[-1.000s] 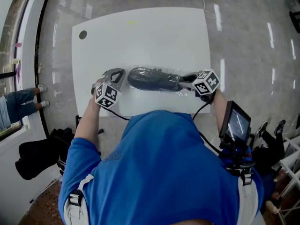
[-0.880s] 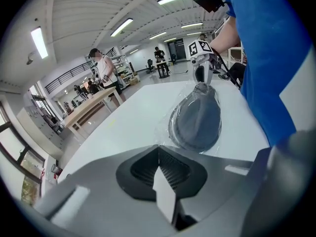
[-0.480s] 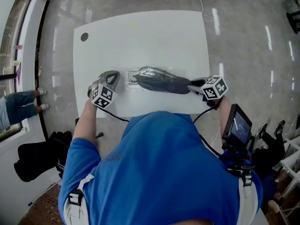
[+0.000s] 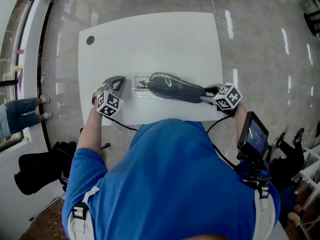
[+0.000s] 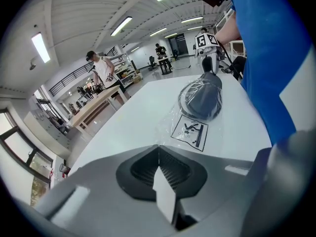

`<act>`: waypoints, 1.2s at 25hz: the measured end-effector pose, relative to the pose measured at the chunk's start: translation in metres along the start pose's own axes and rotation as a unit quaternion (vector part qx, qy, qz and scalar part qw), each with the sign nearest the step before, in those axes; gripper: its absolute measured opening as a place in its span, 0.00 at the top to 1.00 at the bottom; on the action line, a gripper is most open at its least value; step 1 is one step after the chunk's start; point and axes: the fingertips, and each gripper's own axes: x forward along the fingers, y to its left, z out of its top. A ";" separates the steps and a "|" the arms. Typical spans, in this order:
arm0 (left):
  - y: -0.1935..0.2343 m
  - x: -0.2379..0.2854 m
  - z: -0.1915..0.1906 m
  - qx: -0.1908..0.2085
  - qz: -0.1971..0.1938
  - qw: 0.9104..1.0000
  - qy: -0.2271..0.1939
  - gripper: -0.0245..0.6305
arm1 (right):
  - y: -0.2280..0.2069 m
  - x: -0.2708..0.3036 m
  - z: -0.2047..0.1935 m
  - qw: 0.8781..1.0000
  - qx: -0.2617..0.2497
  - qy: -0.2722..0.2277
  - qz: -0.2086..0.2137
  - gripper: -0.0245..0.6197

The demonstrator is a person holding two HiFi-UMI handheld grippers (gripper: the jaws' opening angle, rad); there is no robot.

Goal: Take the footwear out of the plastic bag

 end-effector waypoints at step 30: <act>0.006 -0.008 0.026 0.027 0.057 0.998 -0.023 0.95 | 0.000 0.036 0.029 0.974 -0.170 0.144 0.047 0.53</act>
